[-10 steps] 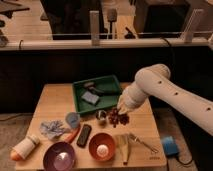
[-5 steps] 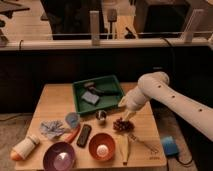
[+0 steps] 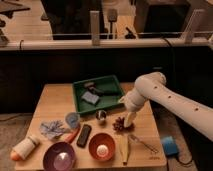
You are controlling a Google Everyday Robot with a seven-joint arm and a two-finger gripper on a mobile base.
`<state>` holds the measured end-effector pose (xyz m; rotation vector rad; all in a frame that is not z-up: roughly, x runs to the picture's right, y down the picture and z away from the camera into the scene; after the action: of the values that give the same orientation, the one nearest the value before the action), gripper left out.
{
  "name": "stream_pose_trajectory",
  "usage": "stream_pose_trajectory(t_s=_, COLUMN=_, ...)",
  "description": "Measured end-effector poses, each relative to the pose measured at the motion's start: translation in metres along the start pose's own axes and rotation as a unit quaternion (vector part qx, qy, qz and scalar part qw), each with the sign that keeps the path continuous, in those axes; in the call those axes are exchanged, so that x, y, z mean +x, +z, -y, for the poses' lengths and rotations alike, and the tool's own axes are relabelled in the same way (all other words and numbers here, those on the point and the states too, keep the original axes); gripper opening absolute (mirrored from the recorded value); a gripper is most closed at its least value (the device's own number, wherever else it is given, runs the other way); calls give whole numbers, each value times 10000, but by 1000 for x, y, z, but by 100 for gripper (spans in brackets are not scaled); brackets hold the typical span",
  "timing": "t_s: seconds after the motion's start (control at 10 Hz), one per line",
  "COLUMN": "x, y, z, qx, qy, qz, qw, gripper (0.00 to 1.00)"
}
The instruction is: Place grapes in table surface
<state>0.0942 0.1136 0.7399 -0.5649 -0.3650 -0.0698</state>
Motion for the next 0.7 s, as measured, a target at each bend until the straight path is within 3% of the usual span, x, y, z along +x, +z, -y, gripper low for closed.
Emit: stream_pose_trajectory(t_s=0.7, x=0, y=0, z=0, qx=-6, qy=-2, qz=-4, qw=10000, gripper=80)
